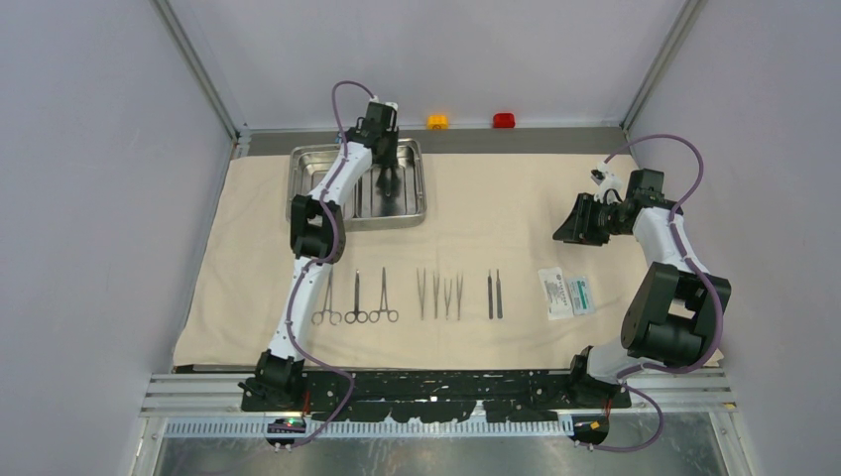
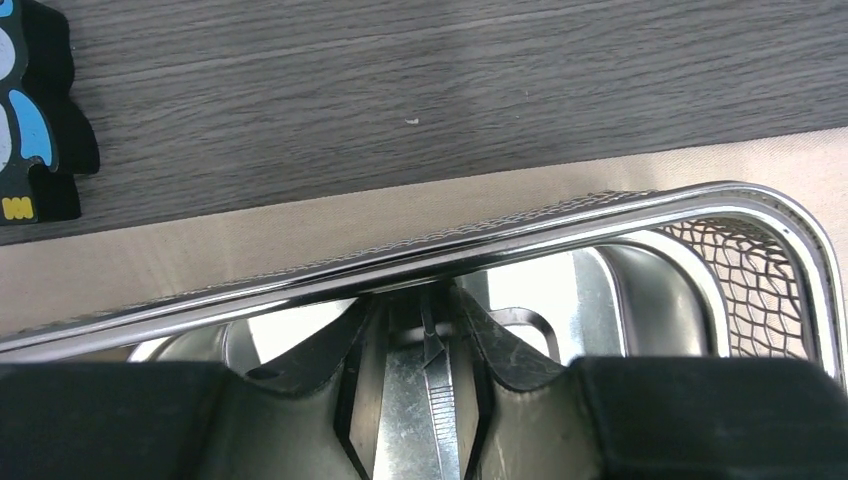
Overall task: Open and lay out the surgical kit
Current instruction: Pick up the medical item from the container.
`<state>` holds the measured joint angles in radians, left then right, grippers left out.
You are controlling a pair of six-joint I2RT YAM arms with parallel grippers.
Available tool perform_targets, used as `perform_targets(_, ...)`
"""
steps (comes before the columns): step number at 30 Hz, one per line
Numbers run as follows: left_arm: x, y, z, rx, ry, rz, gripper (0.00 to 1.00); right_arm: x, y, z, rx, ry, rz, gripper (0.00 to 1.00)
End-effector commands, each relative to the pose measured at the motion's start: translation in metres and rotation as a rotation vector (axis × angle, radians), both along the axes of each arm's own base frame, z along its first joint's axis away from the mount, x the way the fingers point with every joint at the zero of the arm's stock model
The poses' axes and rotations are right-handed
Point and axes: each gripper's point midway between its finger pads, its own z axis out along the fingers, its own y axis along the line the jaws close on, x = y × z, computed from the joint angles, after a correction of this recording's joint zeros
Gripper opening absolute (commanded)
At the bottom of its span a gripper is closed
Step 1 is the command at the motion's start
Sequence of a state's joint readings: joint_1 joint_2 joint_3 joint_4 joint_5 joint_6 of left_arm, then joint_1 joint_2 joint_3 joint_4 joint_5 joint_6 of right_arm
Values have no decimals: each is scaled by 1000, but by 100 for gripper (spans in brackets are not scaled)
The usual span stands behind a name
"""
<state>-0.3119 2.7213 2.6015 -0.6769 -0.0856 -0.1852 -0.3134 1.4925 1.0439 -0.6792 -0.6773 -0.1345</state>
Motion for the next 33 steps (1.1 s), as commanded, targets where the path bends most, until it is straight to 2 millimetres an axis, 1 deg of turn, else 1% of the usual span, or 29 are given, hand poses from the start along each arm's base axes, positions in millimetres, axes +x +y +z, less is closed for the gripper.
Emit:
perform_targets(1, -8, 3, -23, -5, 62, 18, 28, 4, -1, 10, -27, -55, 10, 42)
perform_targets(5, -10, 4, -28, 0, 76, 18, 24, 4, -2, 10, -27, -56, 10, 42)
perform_targets(8, -10, 4, -30, 4, 78, 18, 17, 4, -2, 11, -27, -58, 9, 42)
perform_targets(13, -12, 3, -33, 9, 90, 12, 11, 4, -1, 11, -26, -58, 11, 42)
perform_targets(17, -12, 3, -32, 7, 89, 11, 4, 4, -1, 12, -24, -61, 12, 42)
perform_targets(19, -11, 3, -28, 7, 80, 10, 2, 4, -1, 13, -24, -64, 11, 42)
perform_targets(21, -8, 3, -19, 8, 60, 8, 0, 4, 0, 13, -24, -66, 12, 42)
perform_targets(23, -4, 2, -6, 6, 30, 5, 0, 3, 0, 14, -24, -68, 11, 42)
perform_targets(28, 5, 2, 36, 14, -59, -4, 0, 4, 0, 16, -23, -75, 13, 42)
perform_targets(31, 7, 2, 63, 22, -109, -13, 0, 4, 0, 17, -22, -77, 13, 42)
perform_targets(33, 7, 1, 77, 26, -134, -21, 0, 4, 1, 18, -21, -82, 14, 42)
